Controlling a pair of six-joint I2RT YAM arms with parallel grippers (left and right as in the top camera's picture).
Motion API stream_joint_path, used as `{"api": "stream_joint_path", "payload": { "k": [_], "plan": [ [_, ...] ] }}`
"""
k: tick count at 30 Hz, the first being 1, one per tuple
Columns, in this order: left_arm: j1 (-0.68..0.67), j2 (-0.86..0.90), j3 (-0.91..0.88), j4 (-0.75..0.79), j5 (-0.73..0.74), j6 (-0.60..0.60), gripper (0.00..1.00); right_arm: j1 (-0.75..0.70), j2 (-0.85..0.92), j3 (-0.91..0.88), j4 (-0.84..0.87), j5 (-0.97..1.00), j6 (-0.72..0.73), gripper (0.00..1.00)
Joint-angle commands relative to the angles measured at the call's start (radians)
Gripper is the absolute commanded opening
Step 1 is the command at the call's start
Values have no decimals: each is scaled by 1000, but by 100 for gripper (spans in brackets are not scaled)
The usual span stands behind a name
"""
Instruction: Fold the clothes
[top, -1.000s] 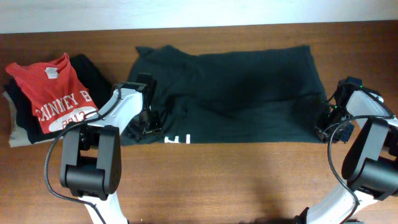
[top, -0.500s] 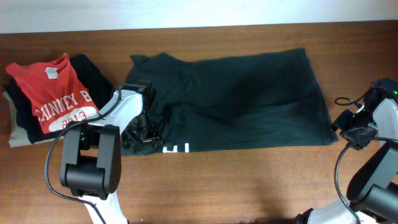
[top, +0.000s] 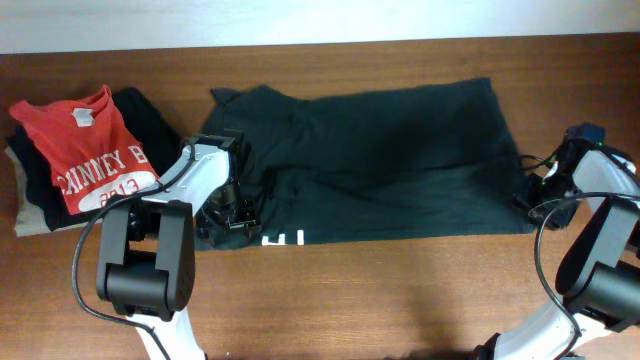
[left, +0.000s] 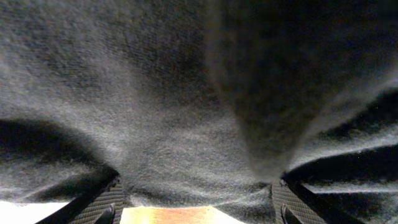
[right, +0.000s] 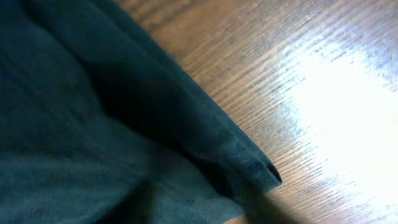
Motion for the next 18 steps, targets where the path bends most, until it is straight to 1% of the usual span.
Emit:
{"api": "stream_joint_path", "payload": {
  "k": [1,3,4,5,8,10,12,14,16,18],
  "plan": [
    [3,0,-16,19,-8,5,76,5,12,-29,-15,58,2,4],
    [3,0,-16,9,-8,5,76,2,12,-29,-61,154,32,4],
    [3,0,-16,0,-8,5,76,-3,12,-29,-98,225,101,4],
    [3,0,-16,-19,-8,5,76,-14,12,-29,-131,272,141,4],
    [3,0,-16,-72,-8,7,76,-60,11,-29,-198,301,211,4],
    [3,0,-16,-78,-8,16,76,-80,8,-13,-233,311,217,4],
    [3,0,-16,-93,-8,16,76,-99,2,-8,-289,410,323,4],
    [3,0,-16,-117,-8,16,76,-123,2,-8,-314,416,345,4],
    [3,-8,-16,-158,-8,16,75,-138,-4,-8,-362,429,405,4],
    [3,-45,-16,-179,-8,16,75,-144,-15,-8,-360,432,408,4]
  ]
}}
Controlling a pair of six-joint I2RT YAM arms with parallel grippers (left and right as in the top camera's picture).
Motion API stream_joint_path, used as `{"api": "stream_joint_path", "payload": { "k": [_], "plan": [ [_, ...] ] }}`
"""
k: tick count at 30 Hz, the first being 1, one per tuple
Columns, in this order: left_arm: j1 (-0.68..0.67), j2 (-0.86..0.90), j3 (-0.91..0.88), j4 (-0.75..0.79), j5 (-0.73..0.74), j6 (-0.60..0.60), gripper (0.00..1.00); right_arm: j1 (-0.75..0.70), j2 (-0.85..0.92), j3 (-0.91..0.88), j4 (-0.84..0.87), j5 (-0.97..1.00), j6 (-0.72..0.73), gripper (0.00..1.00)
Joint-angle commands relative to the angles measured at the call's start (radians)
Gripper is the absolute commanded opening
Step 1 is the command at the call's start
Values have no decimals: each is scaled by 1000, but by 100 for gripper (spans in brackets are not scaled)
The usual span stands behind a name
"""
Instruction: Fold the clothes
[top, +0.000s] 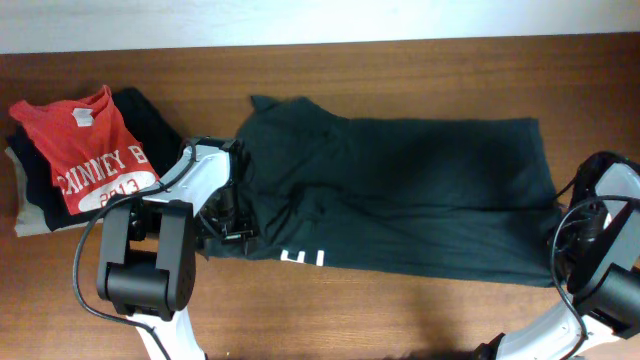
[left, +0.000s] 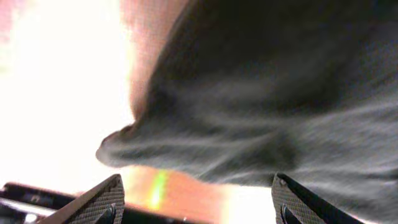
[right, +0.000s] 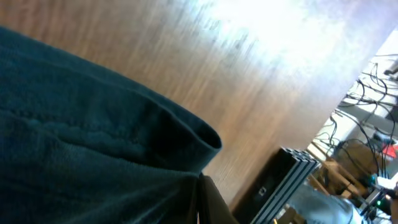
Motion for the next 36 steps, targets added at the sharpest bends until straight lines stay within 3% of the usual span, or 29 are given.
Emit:
{"api": "stream_joint_path", "payload": {
  "k": [1,2,4,5,6,7,11,18,19,22,24,28,29,30,31,35,36],
  "plan": [
    [3,-77,-8,-17,-7,16,74,-10,-25,19,5,21,53,4],
    [3,-121,-7,-7,-7,21,74,-7,-26,35,5,-12,52,5],
    [3,-248,-7,76,-8,32,74,15,-31,98,1,-86,-17,18],
    [3,-290,-7,134,-7,31,75,31,-35,134,-8,-92,-37,30],
    [3,-307,-7,171,-8,31,75,43,-40,171,-25,-95,-42,54],
    [3,-304,-10,197,-7,31,75,61,-41,225,-57,-98,-43,62],
    [3,-240,-64,239,55,31,63,141,-41,275,-51,-226,-204,54],
    [3,-171,-265,387,53,31,63,187,-42,275,-56,-225,-225,53],
    [3,-171,-287,386,53,31,54,187,-41,275,-56,-225,-225,53],
    [3,-171,-332,378,53,30,9,187,-41,275,-57,-223,-225,50],
    [4,-171,-369,349,46,-20,0,186,-42,275,-60,-221,-226,50],
    [6,-194,-370,259,93,-45,0,186,-41,275,-63,-217,-225,50],
    [6,-213,-370,227,85,-44,5,186,-41,275,-64,-206,-225,50],
    [6,-232,-368,214,71,-44,45,186,-41,276,-64,-200,-225,50],
    [6,-252,-359,209,58,-43,69,186,-41,277,-63,-200,-225,50],
    [6,-322,-117,96,-95,-43,74,186,-56,289,-64,-203,-226,50],
    [6,-338,-33,103,-113,-29,87,187,-66,306,-68,-204,-226,50]
  ]
}}
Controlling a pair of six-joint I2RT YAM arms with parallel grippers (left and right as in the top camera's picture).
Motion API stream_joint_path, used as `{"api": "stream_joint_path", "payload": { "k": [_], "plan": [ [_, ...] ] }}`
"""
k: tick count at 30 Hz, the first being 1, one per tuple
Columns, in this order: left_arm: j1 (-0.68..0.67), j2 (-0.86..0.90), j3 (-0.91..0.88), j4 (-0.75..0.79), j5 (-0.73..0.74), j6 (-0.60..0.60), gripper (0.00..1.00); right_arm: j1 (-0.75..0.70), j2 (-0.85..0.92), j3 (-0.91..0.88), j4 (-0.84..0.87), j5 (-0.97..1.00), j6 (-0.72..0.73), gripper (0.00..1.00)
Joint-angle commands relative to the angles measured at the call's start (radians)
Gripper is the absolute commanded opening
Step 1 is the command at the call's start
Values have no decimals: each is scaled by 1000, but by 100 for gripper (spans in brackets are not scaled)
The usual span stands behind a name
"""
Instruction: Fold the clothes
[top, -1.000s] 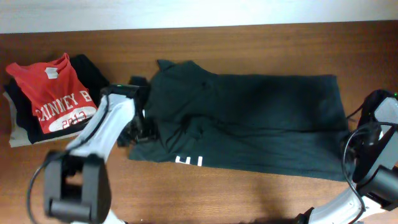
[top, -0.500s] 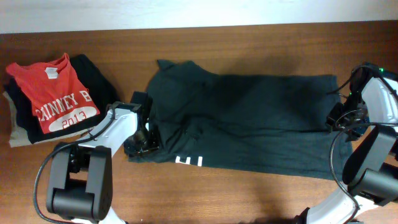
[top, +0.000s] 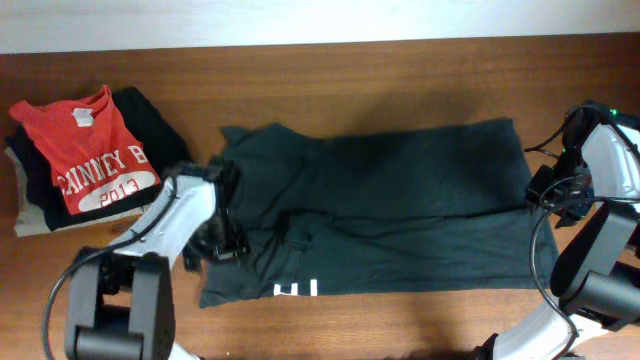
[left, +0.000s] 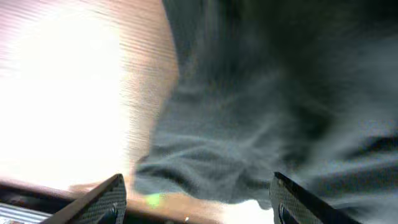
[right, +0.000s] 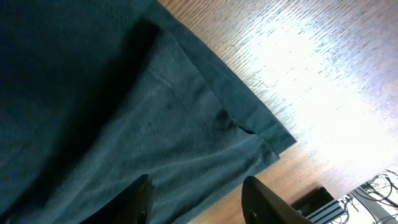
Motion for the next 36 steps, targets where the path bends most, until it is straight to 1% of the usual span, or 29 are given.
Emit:
{"api": "stream_joint_path", "payload": {
  "k": [1,2,3,4,5,7,10,12,13,15,17,18,19,20,21,22,23,25,27,28,30,34,36],
  "plan": [
    [1,-77,278,29,-109,51,94,3,-67,76,-11,-6,-21,51],
    [2,-74,332,117,-109,97,95,3,-82,114,-26,-31,-46,51],
    [5,-74,343,192,-105,100,95,3,-90,145,-43,-33,-49,52],
    [11,-72,343,281,-66,105,95,3,-95,177,-61,-34,-48,54],
    [19,-58,343,363,-10,137,95,3,-98,206,-77,-46,-49,54],
    [31,0,343,511,51,190,92,3,-99,213,-79,-87,-59,54],
    [35,130,343,707,111,199,89,5,-99,213,-79,-109,-74,54],
    [34,231,343,831,201,198,89,5,-98,213,-74,-111,-75,55],
    [34,261,343,853,207,198,89,5,-98,213,-72,-111,-74,55],
    [31,316,343,872,206,198,89,5,-97,213,-72,-111,-74,56],
    [31,359,343,877,206,198,79,5,-97,213,-72,-111,-74,55],
    [31,379,343,879,205,198,77,5,-97,213,-72,-111,-74,55],
    [31,386,343,877,206,198,68,5,-97,213,-72,-111,-74,55],
    [31,391,343,875,206,198,49,5,-97,213,-72,-111,-74,55],
    [31,390,343,876,208,198,28,5,-97,213,-72,-111,-74,55],
    [31,389,347,875,218,198,10,5,-96,213,-71,-111,-74,54],
    [32,389,357,872,253,198,1,5,-95,213,-70,-111,-74,54],
    [38,370,390,827,262,173,1,5,-90,213,-54,-111,-75,54],
    [39,327,417,769,263,164,1,12,-78,213,-2,-116,-91,55],
    [39,296,417,744,263,164,0,30,-63,213,49,-142,-139,56],
    [37,267,417,695,282,164,0,71,-22,213,159,-157,-207,63],
    [42,268,417,644,285,164,1,110,102,213,386,-158,-221,66],
    [42,268,417,633,285,164,1,114,189,213,535,-160,-220,69]
  ]
}}
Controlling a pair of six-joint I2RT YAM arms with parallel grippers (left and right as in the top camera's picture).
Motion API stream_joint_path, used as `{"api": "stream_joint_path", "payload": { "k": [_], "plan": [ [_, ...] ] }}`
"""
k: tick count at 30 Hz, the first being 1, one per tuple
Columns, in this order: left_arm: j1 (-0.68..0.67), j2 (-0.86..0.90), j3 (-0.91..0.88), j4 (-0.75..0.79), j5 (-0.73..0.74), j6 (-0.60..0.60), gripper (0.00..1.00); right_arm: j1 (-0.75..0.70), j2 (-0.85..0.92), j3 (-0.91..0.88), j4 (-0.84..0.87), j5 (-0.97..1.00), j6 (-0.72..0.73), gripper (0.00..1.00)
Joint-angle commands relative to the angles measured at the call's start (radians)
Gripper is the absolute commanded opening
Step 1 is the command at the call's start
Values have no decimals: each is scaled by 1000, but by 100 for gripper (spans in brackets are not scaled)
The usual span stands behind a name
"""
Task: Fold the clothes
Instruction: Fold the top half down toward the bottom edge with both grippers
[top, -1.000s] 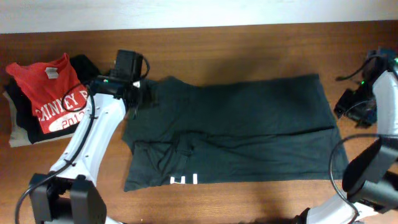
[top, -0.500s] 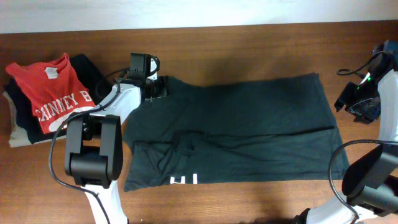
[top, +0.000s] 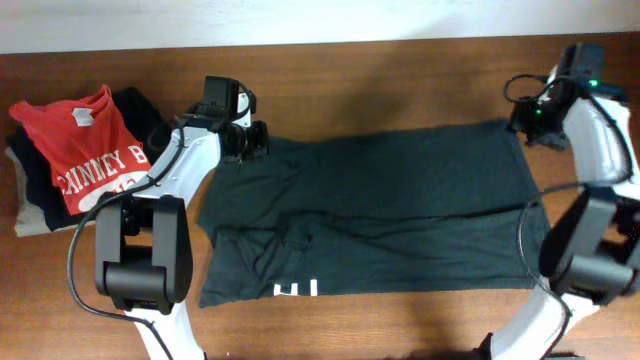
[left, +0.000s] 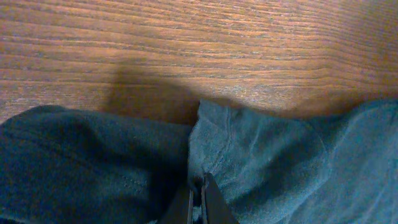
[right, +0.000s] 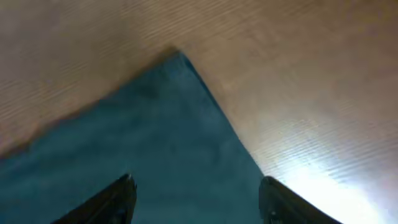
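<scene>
A dark green t-shirt (top: 380, 210) lies spread across the wooden table (top: 400, 70), with white print at its near hem (top: 295, 289). My left gripper (top: 254, 140) sits at the shirt's far left corner. In the left wrist view the left gripper (left: 200, 190) is shut on the shirt's fabric (left: 267, 162), right at a seam edge. My right gripper (top: 527, 122) hovers at the far right corner. In the right wrist view the right gripper (right: 196, 196) is open, and the shirt's pointed corner (right: 180, 62) lies ahead of its spread fingers (right: 124, 186).
A stack of folded clothes topped by a red printed t-shirt (top: 85, 150) lies at the table's left end, close to the left arm. Bare wood runs behind the shirt and along the front edge (top: 420, 320).
My left gripper was open at the shirt's left middle; now it is shut on fabric at the far left corner. My right gripper moved from the right edge to the far right corner, still open.
First my left gripper pressed open on the shirt's left part while the right was at its right end. Then the shirt lay shifted rightward, the right gripper shut on its hem. Later both were open on a flatter shirt. Now both are at the far corners.
</scene>
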Motion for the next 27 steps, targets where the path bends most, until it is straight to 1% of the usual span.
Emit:
{"api": "stream_joint_path", "payload": {
  "k": [1,4,6,8,9,10,11,12,13,16,18,20,24,27],
  "plan": [
    [6,-25,15,-16,16,-6,1,9,106,11,137,-6,-9,69],
    [6,-25,15,-32,16,-6,1,20,206,11,287,-16,-10,70],
    [6,-25,15,-38,15,-6,1,30,248,11,358,-15,-10,70],
    [6,-25,15,-43,15,-6,0,34,269,11,388,-9,-9,69],
    [6,-25,15,-43,15,-6,1,35,277,11,397,-9,-9,64],
    [6,-25,15,-43,16,-6,0,35,281,11,401,-9,-8,49],
    [6,-25,15,-43,16,-6,1,35,283,11,405,-8,-5,39],
    [6,-25,15,-43,16,-6,1,35,283,11,410,-8,-3,14],
    [6,-25,15,-43,16,-6,0,35,283,12,412,-1,24,4],
    [7,-41,15,-65,16,-6,0,33,268,18,355,44,45,4],
    [7,-97,15,-91,16,-5,0,33,228,53,231,132,44,4],
    [7,-172,15,-150,16,-6,0,33,174,97,81,190,44,4],
    [7,-359,15,-400,15,-5,0,33,84,165,-290,206,45,4],
    [7,-426,15,-537,16,-6,0,33,49,165,-465,206,45,4]
  ]
}}
